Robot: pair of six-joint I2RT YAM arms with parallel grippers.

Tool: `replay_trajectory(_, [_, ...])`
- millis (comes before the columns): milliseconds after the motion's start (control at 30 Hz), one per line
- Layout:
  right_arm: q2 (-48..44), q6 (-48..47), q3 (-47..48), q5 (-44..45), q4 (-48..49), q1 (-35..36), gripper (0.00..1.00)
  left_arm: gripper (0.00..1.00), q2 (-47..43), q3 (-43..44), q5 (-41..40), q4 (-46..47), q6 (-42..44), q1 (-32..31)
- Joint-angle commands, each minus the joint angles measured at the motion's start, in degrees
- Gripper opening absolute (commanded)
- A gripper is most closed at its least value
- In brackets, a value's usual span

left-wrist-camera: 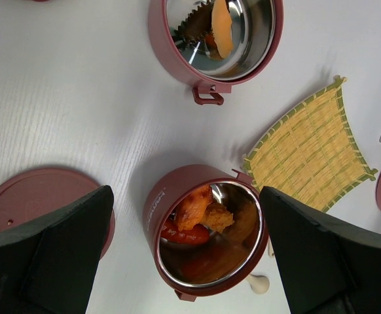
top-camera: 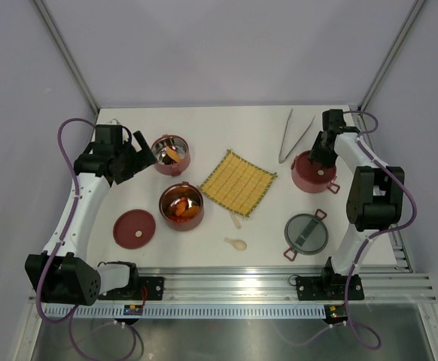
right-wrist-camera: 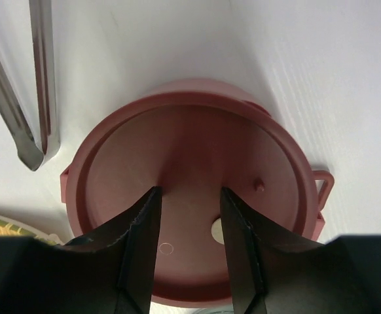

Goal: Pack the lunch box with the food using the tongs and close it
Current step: Close the box lid on the packing box.

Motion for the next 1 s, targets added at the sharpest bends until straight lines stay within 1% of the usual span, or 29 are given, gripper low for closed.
replay_trajectory(0, [-2.7,0.6,-0.8,-2.1,-0.3,0.5,0.48,0.99,-0.4,0.0,-0.6,1.6,0.5,0.2])
replay_trajectory(133, [-7.7,0.4,3.3,-0.9,-3.1,0.4,0.48,0.99,-0.2,0.3,-0.2,1.6,0.2,0.3])
replay_trajectory(267, [-9.8,0.8,2.4,-2.0,-2.5,0.5,0.49,0.99,-0.3,0.4,-0.2,1.7,-0.1,0.3])
replay_trajectory(367, [-6.4,1.1,1.1,-2.4,-2.1,0.5,0.49,0.99,-0.3,0.5,-0.2,1.5,-0.1,0.3])
replay_trajectory(500, [0.5,1.9,-1.9,-3.9,1.1,0.5,0.49,0.99,-0.5,0.9,-0.9,0.8,0.2,0.3])
replay_trajectory(633, [3.7,1.9,-1.5,-5.0,0.7,0.5,0.48,0.99,-1.2,0.8,-1.5,-0.3,0.6,0.3])
replay_trajectory(900, [-7.1,0.8,2.8,-3.1,-1.9,0.5,0.48,0.99,-1.2,-0.1,-1.5,0.0,0.0,0.3])
replay_trajectory(967, [-8.1,0.5,3.9,-3.0,-2.4,0.5,0.49,0.99,-1.1,-0.1,-1.5,0.1,0.0,0.3])
